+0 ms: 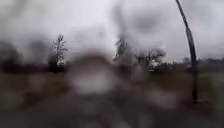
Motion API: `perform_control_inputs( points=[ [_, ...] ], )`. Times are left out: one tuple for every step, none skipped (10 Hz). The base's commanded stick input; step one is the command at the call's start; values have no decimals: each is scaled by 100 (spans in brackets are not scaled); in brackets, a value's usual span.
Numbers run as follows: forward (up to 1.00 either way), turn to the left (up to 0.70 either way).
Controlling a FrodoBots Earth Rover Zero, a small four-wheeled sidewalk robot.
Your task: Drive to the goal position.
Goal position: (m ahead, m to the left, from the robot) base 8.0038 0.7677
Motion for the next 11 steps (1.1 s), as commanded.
perform_control_inputs(
  points=[
    [85,1],
    [85,34],
    [85,33],
    [85,0],
    [85,0],
    [85,0],
    [85,0],
    [85,0],
    [85,0],
    [85,0],
    [85,0]
  ],
)
